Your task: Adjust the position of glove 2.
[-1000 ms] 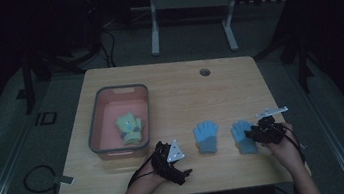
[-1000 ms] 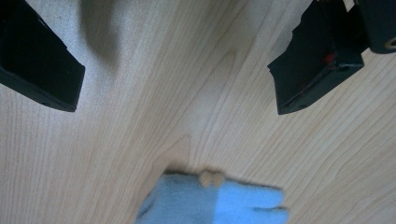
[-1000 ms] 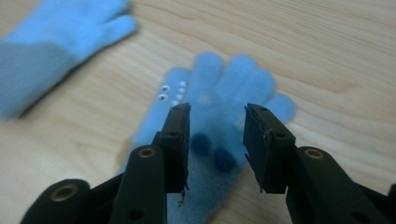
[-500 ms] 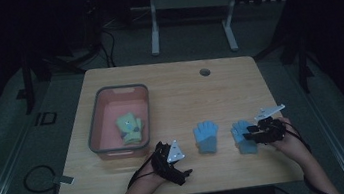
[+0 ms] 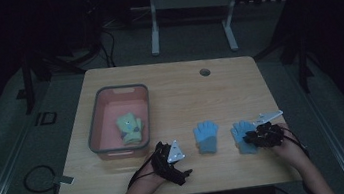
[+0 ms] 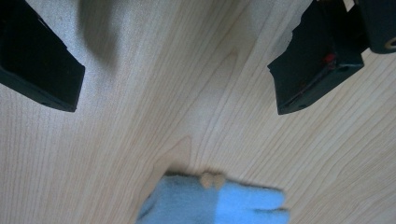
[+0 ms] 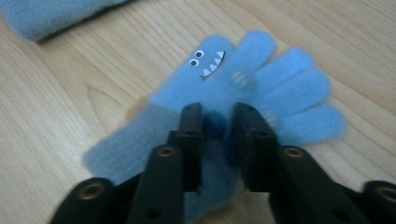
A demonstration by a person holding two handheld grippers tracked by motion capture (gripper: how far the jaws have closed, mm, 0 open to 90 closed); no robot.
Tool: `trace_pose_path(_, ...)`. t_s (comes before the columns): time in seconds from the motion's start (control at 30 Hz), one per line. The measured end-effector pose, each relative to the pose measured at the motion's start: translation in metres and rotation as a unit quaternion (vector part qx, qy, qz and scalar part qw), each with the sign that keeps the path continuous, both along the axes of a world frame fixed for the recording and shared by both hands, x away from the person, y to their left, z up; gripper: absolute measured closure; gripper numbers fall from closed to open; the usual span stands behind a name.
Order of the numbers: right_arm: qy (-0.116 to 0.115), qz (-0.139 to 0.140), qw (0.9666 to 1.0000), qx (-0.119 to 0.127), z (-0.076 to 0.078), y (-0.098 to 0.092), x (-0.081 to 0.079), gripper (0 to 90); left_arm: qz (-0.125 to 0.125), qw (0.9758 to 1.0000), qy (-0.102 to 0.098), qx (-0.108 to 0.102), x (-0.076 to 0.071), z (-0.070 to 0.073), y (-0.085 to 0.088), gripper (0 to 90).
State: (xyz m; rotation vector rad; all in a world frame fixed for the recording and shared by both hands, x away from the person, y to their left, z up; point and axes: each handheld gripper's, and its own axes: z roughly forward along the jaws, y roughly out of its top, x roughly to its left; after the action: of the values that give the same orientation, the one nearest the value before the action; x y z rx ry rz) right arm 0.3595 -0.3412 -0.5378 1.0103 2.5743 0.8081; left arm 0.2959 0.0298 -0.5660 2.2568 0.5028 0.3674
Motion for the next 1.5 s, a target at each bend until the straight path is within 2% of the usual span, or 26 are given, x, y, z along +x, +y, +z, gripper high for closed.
trace_pose_path(0.07, 0.0, -0.005, 1.0, -0.004, 0.0, 0.002, -0.001, 77.6, 0.0, 1.0, 0.001, -0.002, 0.0, 0.0, 0.0, 2.6)
trace_pose_path(0.43, -0.001, -0.074, 0.9972, -0.002, 0.002, 0.01, -0.006, 83.7, 0.001, 1.0, -0.002, -0.004, 0.0, 0.0, 0.001, 2.7)
trace_pose_path(0.73, -0.02, -0.119, 0.992, 0.036, 0.033, 0.009, -0.006, 84.3, 0.0, 1.0, -0.001, -0.003, 0.001, 0.0, 0.001, 2.7)
trace_pose_path(0.93, -0.04, -0.124, 0.9901, 0.051, 0.062, 0.014, -0.008, 84.3, -0.002, 1.0, -0.002, -0.001, 0.001, 0.0, 0.0, 2.6)
trace_pose_path(1.03, -0.045, -0.121, 0.9898, 0.059, 0.07, 0.015, -0.008, 84.3, -0.002, 1.0, -0.002, -0.001, 0.001, 0.0, 0.0, 2.6)
trace_pose_path(1.07, -0.051, -0.119, 0.9895, 0.063, 0.077, 0.018, -0.008, 84.3, -0.002, 1.0, -0.001, -0.001, 0.001, 0.0, 0.0, 2.6)
trace_pose_path(1.5, -0.078, -0.105, 0.988, 0.083, 0.11, 0.038, -0.007, 84.2, -0.004, 1.0, -0.001, -0.001, 0.001, 0.0, 0.0, 2.6)
